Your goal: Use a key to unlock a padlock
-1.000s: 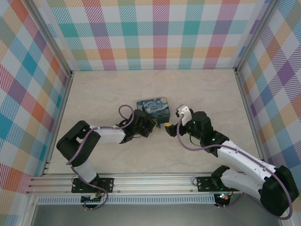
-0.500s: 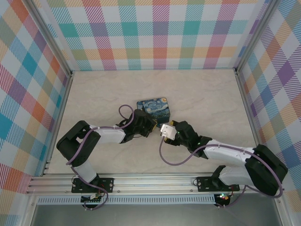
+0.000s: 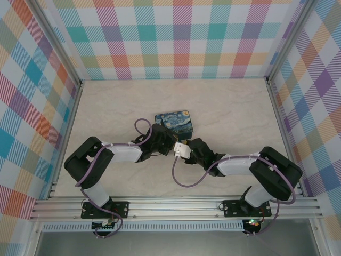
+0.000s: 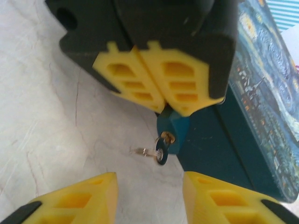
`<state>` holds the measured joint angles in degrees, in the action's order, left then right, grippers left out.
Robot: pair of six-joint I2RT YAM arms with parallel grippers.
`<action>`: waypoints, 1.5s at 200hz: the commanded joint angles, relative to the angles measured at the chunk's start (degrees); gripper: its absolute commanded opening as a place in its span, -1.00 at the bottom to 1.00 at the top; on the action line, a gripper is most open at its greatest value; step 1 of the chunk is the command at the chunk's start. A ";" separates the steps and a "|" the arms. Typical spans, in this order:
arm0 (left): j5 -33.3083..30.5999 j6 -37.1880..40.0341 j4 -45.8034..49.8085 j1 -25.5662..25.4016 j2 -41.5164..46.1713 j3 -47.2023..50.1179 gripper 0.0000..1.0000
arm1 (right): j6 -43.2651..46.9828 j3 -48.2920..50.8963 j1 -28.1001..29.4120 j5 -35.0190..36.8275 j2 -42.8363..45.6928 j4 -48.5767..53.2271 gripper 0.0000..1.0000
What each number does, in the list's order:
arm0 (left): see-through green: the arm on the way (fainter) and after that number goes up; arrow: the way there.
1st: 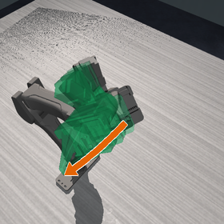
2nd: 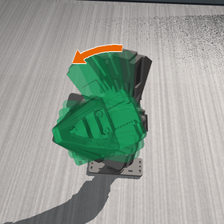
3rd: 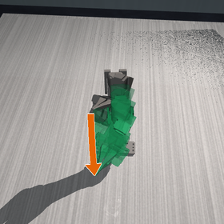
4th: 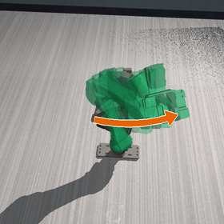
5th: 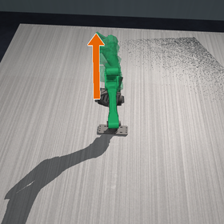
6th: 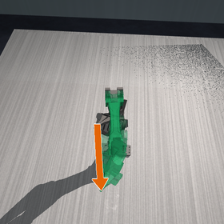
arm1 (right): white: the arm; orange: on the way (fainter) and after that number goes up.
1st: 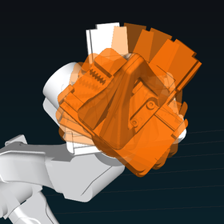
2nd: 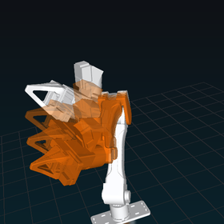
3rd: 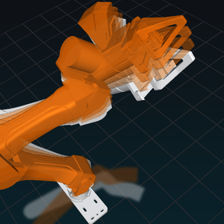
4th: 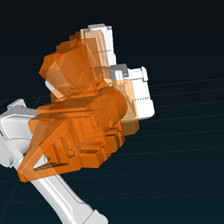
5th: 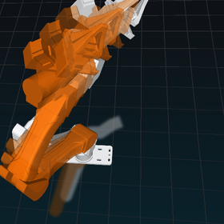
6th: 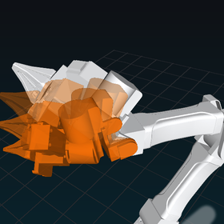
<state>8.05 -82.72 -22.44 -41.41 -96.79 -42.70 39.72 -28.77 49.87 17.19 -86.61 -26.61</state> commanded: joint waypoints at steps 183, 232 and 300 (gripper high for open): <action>1.40 -0.64 3.63 -0.63 0.53 -0.27 -0.86 | -8.96 -6.43 0.23 5.18 -1.02 0.22 -1.00; 1.30 -0.77 3.57 -0.60 0.51 -0.05 -0.85 | -18.29 -7.75 0.30 3.70 -1.00 1.56 -1.00; 1.14 -0.86 3.57 -0.60 0.57 0.32 -0.85 | -37.62 -6.24 -0.36 -3.12 -1.72 -0.95 -1.00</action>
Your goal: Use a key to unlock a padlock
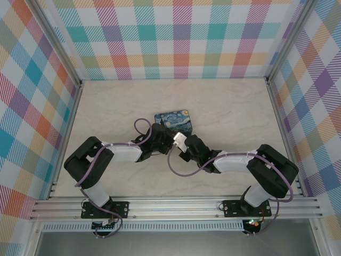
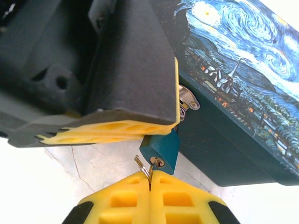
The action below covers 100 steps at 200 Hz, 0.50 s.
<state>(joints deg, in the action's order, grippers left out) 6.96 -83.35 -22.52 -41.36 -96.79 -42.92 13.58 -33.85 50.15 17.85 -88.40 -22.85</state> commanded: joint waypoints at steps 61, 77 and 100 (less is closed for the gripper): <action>2.26 -0.13 3.63 -0.65 0.16 0.82 -0.82 | -19.21 0.18 -2.15 -8.87 -0.26 -6.00 -1.00; 2.52 -0.25 3.37 -0.61 -0.26 0.65 -0.71 | -17.48 0.16 -2.15 -8.70 -0.12 -5.41 -1.00; 2.62 -0.23 3.36 -0.65 -0.34 0.28 -0.59 | -15.13 -0.04 -2.13 -8.34 -0.10 -4.70 -1.00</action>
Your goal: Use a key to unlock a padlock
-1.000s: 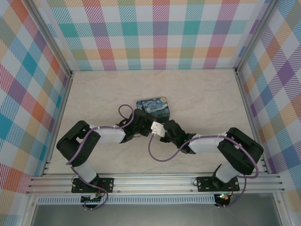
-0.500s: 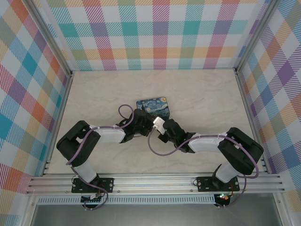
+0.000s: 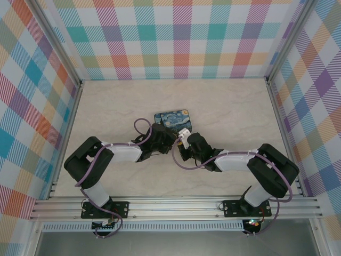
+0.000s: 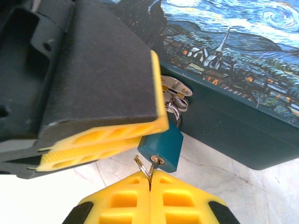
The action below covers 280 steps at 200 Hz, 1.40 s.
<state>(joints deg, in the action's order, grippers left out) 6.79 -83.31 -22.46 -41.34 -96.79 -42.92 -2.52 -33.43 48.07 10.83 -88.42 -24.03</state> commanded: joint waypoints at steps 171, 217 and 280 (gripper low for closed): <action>2.88 0.07 3.25 -0.86 -1.04 -0.30 -0.96 | -13.18 -0.35 -2.32 -5.02 1.99 -3.82 -1.00; 2.42 0.05 3.34 -0.91 -0.41 0.13 -1.00 | -20.02 1.29 -7.25 -12.83 3.17 -6.65 -1.00; 2.17 0.04 3.21 -0.93 0.15 0.62 -1.00 | -23.70 2.43 -10.90 -19.00 2.58 -7.76 -1.00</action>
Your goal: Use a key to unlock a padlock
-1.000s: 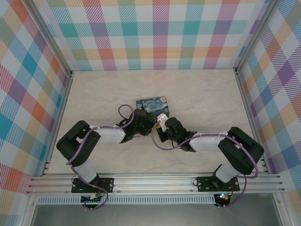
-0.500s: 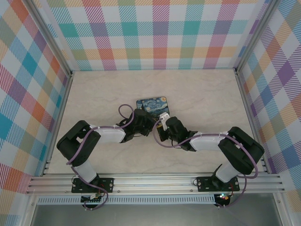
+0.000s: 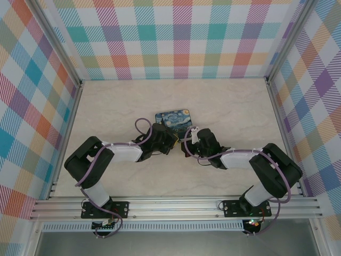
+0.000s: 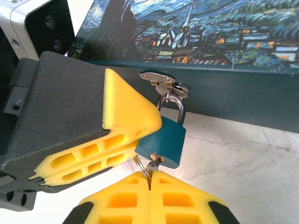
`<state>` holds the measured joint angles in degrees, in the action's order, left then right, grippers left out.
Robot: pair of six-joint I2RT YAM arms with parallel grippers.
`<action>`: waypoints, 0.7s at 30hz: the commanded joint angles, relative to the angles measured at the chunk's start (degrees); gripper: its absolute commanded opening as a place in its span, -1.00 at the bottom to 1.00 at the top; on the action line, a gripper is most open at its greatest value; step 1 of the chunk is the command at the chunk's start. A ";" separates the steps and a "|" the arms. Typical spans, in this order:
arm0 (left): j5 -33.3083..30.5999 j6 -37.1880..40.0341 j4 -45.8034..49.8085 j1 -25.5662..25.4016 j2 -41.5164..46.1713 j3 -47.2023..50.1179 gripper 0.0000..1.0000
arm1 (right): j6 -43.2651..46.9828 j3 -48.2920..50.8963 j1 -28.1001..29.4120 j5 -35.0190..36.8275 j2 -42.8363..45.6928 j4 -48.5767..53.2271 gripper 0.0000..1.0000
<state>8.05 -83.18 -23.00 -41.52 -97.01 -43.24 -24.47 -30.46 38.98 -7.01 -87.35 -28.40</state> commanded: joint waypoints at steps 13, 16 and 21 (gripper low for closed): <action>0.38 0.17 4.37 -0.42 1.33 0.87 -1.00 | 15.34 3.74 -1.01 2.67 7.17 0.87 -0.29; 0.16 0.30 4.55 -0.21 1.65 0.82 -1.00 | 18.65 5.48 1.09 6.96 9.04 0.43 -0.17; 0.29 0.90 5.33 0.05 2.02 0.62 -1.00 | 27.64 6.57 6.81 15.08 9.80 -0.90 -0.02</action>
<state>8.91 -82.89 -21.67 -41.60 -96.53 -43.22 -4.95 -24.21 43.11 1.96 -78.46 -27.16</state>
